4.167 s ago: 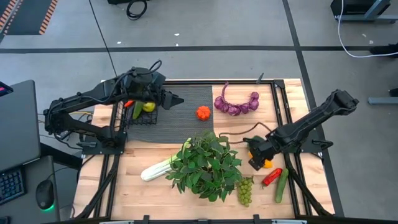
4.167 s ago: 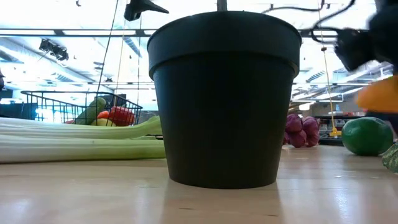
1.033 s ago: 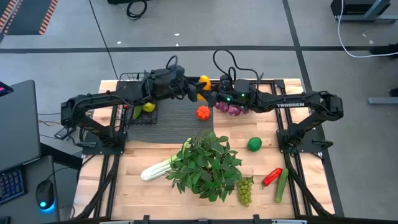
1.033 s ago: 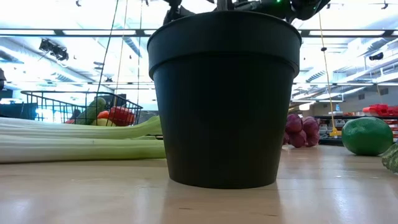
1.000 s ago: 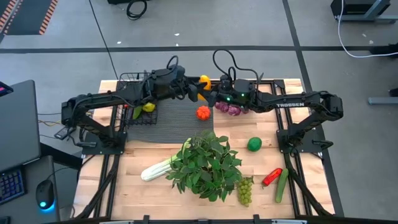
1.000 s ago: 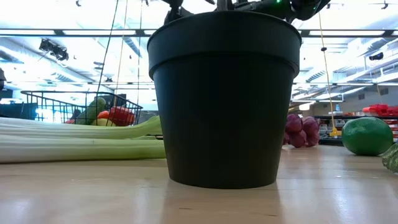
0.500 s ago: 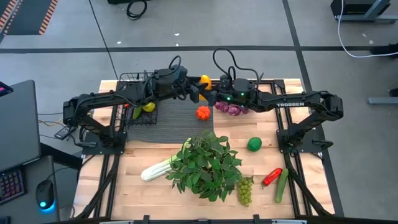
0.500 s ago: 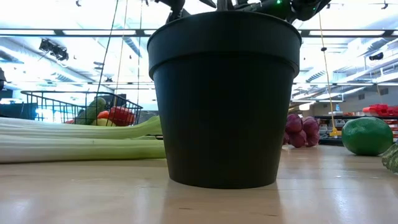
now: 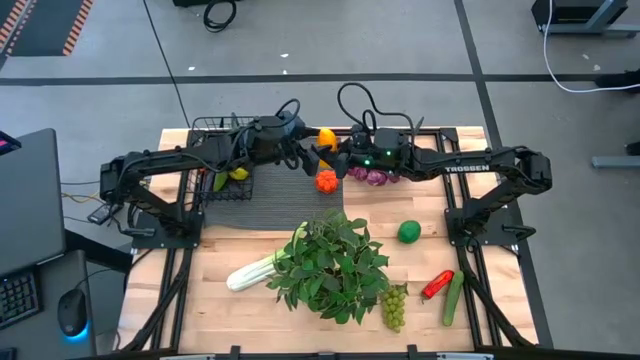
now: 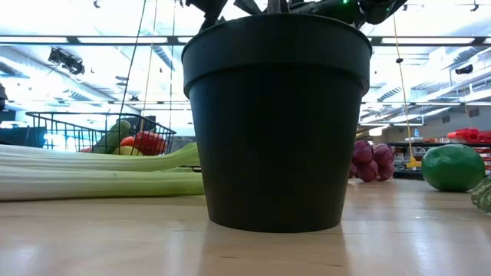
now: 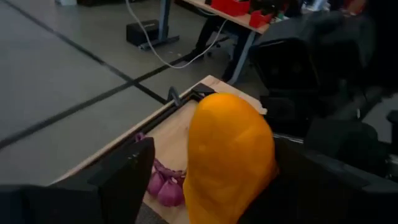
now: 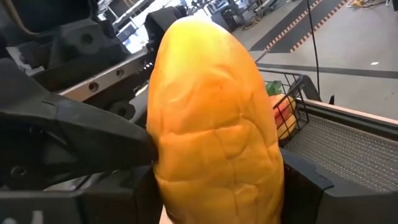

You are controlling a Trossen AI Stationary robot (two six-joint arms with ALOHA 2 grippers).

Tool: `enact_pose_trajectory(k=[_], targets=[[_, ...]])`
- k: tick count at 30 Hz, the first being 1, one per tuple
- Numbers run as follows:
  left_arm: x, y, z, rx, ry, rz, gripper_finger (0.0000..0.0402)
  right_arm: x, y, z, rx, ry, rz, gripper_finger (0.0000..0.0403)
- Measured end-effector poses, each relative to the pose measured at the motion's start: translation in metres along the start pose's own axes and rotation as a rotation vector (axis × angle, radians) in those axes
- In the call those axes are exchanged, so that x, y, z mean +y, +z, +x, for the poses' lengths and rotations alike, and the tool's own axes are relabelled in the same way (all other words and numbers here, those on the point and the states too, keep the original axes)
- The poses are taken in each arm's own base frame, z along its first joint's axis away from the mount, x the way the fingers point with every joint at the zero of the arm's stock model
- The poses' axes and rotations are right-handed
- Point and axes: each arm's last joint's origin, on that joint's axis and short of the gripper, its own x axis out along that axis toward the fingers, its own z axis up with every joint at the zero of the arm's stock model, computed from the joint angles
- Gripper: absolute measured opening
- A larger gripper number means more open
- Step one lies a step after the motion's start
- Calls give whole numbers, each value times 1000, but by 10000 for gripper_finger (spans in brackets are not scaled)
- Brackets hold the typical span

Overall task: Build produce basket
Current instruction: Put the yellow mango into the wire basket

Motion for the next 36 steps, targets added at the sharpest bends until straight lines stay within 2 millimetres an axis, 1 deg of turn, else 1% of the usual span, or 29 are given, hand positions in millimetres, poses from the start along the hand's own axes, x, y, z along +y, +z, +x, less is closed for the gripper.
enact_pose_trajectory(k=[2, 7, 13, 16, 23, 25, 27, 33, 36], targets=[[2, 1, 1, -1, 5, -31, 352, 0, 0, 0, 0, 1, 1, 237], [2, 0, 1, 0, 5, -132, 355, 1, 0, 0, -5, 8, -3, 237], [-4, 4, 1, -35, -53, -279, 355, 6, 1, -1, 29, 102, -46, 237], [-4, 3, 1, -31, -50, -293, 355, 6, 1, -1, 34, 116, -49, 237], [-8, -4, 4, 9, -41, -254, 351, 6, 1, 0, 25, 101, -31, 237], [-11, -5, 4, 11, -48, -220, 334, 5, 0, 0, 28, 99, -18, 241], [-12, -6, 4, 12, -49, -192, 306, 5, 0, 0, 33, 96, -15, 249], [-10, -6, 4, 22, -42, -175, 196, 4, -3, 0, 59, 88, -12, 274], [-8, -6, 3, 28, -35, -174, 192, 3, -4, 0, 69, 80, -11, 285]])
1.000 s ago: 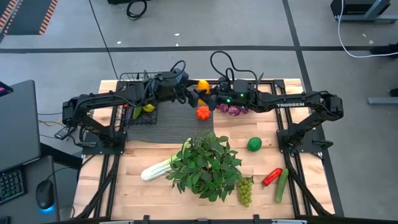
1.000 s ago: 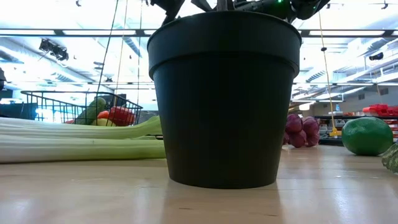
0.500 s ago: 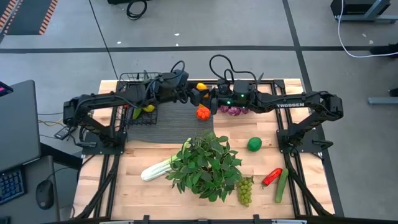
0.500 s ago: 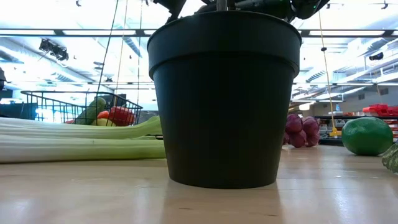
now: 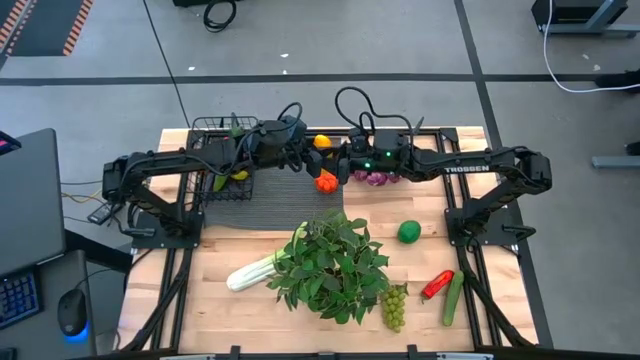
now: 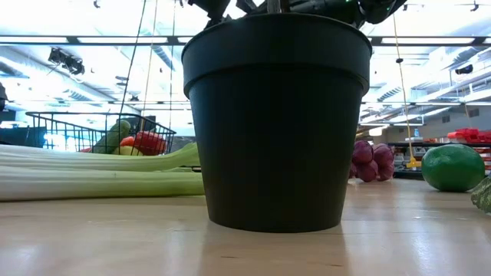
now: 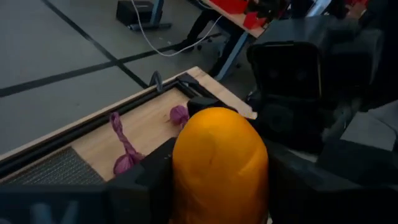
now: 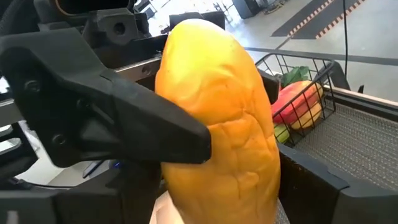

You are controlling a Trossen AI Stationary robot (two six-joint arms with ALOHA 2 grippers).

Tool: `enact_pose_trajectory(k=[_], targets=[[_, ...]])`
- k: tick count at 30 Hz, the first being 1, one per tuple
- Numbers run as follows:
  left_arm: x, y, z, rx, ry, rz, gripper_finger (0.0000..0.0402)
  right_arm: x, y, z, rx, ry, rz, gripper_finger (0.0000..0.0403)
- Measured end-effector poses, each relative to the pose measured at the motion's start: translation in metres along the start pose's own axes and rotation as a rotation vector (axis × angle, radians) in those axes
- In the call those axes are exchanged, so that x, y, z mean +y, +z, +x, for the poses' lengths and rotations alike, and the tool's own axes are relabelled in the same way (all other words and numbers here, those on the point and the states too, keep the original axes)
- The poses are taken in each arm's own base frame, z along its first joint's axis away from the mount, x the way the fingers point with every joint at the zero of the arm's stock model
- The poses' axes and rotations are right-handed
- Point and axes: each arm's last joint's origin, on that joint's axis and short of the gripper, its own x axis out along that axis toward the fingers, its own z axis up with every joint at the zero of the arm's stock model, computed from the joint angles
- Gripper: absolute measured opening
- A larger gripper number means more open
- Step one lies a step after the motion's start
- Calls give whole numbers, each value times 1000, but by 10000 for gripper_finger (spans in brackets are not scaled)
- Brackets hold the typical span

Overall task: Build produce basket
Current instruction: Put the yellow mango into the wire basket, then put the green celery into the wire basket

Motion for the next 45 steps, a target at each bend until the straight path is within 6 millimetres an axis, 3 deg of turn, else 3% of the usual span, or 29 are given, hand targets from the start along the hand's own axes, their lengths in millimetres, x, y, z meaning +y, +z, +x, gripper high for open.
enact_pose_trajectory(k=[7, 14, 23, 31, 36, 45], targets=[[9, -3, -4, 70, 56, 73, 193, -2, -3, 0, 27, -18, 20, 320], [35, 2, -16, 148, 189, 124, 241, -6, -12, -2, 142, -63, 32, 363], [93, 16, -52, 289, 456, 15, 217, -3, -17, -2, 210, -10, 90, 368], [131, 8, -79, 527, 678, -50, 216, -3, -17, -2, 230, 5, 93, 366], [139, 0, -83, 630, 757, -97, 243, -4, -19, -2, 240, 0, 98, 366], [140, 0, -85, 596, 796, -241, 291, -4, -18, -2, 239, -4, 133, 366]])
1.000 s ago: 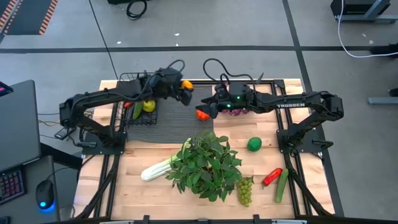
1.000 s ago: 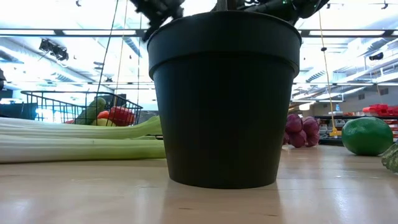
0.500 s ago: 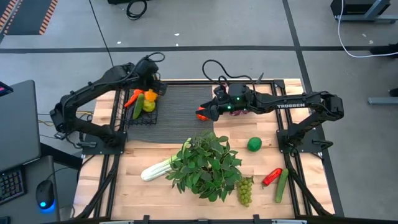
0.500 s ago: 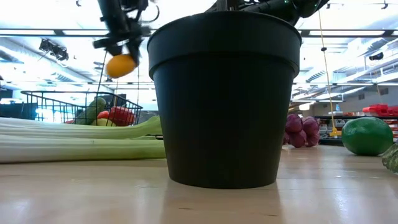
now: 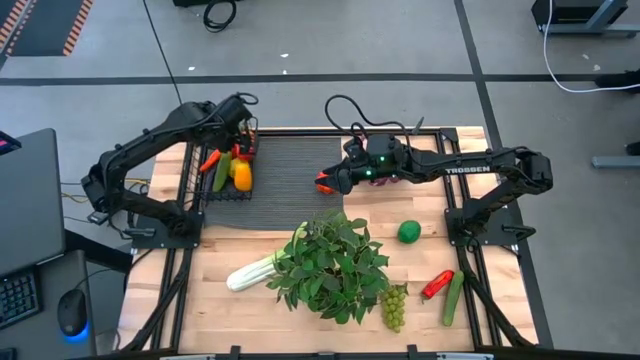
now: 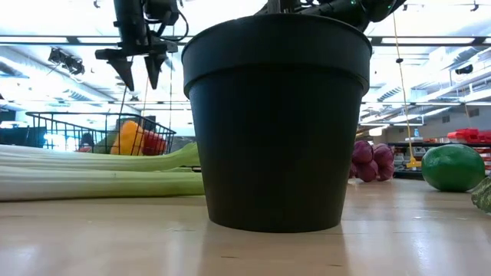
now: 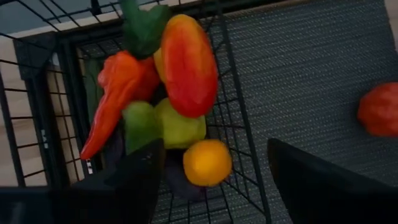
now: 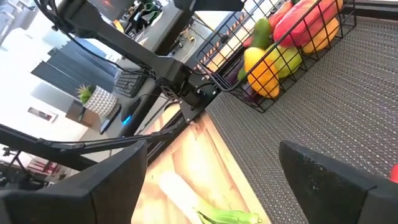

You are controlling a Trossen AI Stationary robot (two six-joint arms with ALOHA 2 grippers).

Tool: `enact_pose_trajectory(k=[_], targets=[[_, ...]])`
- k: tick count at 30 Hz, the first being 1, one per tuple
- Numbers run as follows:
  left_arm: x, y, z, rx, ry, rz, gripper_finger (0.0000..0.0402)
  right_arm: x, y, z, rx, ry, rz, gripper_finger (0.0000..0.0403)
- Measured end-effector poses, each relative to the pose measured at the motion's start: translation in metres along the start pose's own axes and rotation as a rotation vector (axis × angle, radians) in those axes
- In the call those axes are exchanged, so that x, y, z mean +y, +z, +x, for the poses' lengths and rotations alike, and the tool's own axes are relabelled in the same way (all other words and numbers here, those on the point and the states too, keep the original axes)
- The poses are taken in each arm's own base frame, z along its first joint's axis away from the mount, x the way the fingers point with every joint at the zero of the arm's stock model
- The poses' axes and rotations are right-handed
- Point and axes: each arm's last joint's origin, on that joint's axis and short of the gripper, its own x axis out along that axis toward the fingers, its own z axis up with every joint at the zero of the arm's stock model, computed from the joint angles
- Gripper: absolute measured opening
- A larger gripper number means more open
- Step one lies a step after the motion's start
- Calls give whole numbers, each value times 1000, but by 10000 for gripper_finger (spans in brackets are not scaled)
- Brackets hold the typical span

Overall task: Build produce basket
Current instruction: Put the green celery into the wire basket

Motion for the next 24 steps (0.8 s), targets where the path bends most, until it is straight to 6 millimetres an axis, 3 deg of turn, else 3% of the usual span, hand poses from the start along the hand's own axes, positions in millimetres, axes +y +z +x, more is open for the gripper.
enact_pose_trajectory(k=[7, 10, 13, 17, 24], targets=[[-5, -2, -1, 0, -34, 11, 306, -5, -7, 0, 81, -45, 27, 366], [-17, -4, -4, 30, -179, 38, 302, -14, -17, -3, 181, -140, 54, 366], [-36, -12, -10, 51, -355, 174, 296, -23, -28, -7, 288, -240, 83, 366], [-56, -34, -19, 92, -464, 392, 293, -31, -37, -12, 382, -340, 141, 366], [-73, -88, -35, 227, -452, 660, 293, -35, -45, -18, 476, -398, 171, 366]])
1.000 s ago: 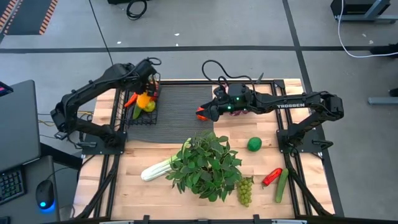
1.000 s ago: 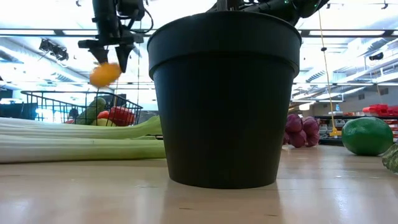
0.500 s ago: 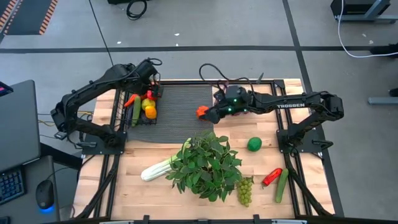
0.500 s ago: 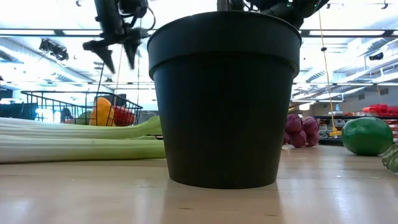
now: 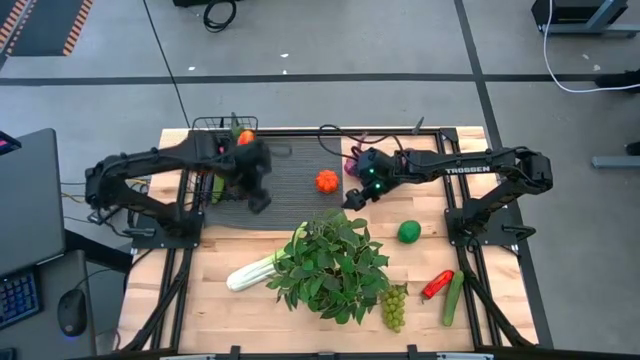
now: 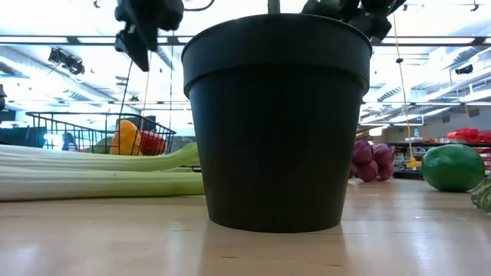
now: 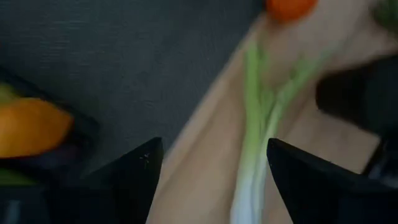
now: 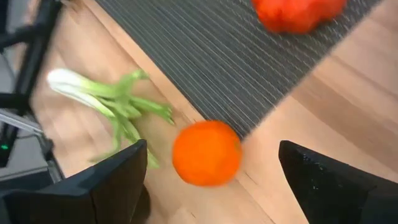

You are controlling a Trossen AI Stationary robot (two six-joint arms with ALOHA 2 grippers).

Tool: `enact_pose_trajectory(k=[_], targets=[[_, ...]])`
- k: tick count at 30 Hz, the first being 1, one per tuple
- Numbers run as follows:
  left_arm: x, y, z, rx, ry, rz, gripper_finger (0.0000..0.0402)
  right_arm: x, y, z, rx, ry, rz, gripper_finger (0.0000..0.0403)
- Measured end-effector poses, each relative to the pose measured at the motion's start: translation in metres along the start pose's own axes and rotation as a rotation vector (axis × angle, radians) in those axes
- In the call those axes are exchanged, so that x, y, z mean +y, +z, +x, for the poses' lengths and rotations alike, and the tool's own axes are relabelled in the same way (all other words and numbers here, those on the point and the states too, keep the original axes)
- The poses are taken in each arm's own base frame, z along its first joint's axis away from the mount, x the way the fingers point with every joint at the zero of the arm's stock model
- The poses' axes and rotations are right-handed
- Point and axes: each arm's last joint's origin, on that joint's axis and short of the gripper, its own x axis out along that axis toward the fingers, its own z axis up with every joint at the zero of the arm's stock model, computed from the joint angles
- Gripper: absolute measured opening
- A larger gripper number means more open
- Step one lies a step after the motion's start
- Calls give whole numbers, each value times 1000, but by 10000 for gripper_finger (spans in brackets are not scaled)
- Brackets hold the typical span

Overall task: Build produce basket
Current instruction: Put the green celery into the wire basket

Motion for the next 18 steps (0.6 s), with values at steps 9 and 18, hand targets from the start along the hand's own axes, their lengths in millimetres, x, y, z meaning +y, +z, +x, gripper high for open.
enact_pose_trajectory(k=[9, 18], targets=[[-33, -60, 58, 293, -65, 79, 293, -13, -13, -5, 111, -145, 2, 366], [-58, -96, 91, 274, -167, 109, 293, -23, -32, -35, 144, -349, 9, 366]])
